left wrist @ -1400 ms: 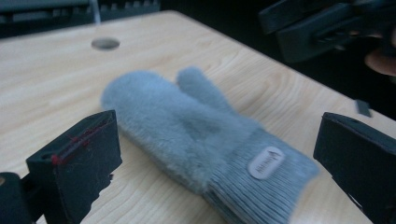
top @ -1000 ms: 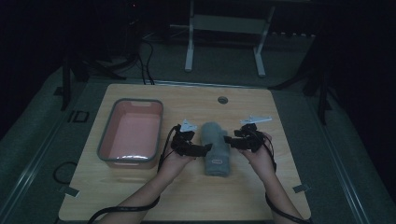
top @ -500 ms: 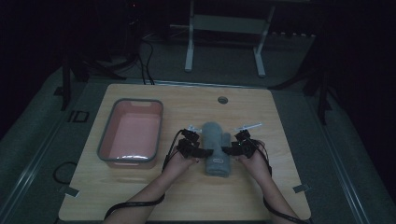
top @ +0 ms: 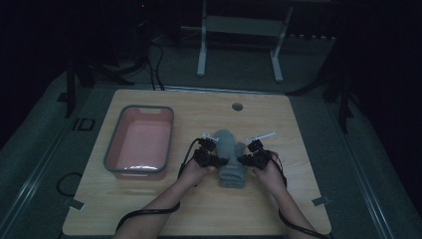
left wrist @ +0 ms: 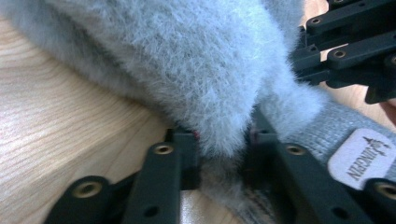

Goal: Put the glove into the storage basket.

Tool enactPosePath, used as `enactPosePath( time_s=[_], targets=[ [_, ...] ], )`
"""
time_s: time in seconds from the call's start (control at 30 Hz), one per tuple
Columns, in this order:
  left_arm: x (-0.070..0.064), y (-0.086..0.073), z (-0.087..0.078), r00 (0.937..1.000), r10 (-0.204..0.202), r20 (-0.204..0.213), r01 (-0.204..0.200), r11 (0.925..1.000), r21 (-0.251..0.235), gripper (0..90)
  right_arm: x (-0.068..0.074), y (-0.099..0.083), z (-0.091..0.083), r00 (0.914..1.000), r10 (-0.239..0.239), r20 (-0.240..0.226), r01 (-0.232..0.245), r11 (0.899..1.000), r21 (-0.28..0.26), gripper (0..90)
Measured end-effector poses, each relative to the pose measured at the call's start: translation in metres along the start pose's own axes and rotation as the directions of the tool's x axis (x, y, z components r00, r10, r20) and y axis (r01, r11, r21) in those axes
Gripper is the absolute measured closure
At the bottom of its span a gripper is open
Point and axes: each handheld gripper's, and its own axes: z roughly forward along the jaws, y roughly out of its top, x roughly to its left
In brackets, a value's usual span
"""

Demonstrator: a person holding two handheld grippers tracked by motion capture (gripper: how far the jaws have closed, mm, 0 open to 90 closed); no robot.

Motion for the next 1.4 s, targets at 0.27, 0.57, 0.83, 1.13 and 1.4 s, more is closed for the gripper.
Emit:
enactPosePath(
  time_s=[0.27,0.57,0.83,1.13,1.4],
  targets=[
    [-0.008,0.008,-0.011,0.9998,0.021,-0.006,-0.021,0.9998,0.004,80.5,0.009,-0.001,-0.013,0.9998,-0.013,0.014,0.014,0.998,-0.062,81.5],
    [-0.022,0.030,-0.045,0.9964,0.084,-0.015,-0.084,0.9957,-0.038,80.8,0.022,0.022,-0.042,0.9989,-0.044,0.016,0.046,0.990,-0.135,81.7],
    [-0.030,0.049,-0.084,0.9860,0.160,-0.047,-0.162,0.9862,-0.035,80.7,0.044,0.046,-0.061,0.9961,-0.085,0.025,0.088,0.979,-0.183,81.8],
    [-0.029,0.066,-0.129,0.9764,0.199,-0.084,-0.203,0.9780,-0.047,80.7,0.071,0.080,-0.075,0.9908,-0.131,0.036,0.136,0.964,-0.229,81.8],
    [-0.015,0.067,-0.169,0.9756,0.181,-0.125,-0.188,0.9809,-0.049,80.7,0.098,0.109,-0.069,0.9848,-0.173,0.013,0.171,0.954,-0.246,81.8]
  ],
)
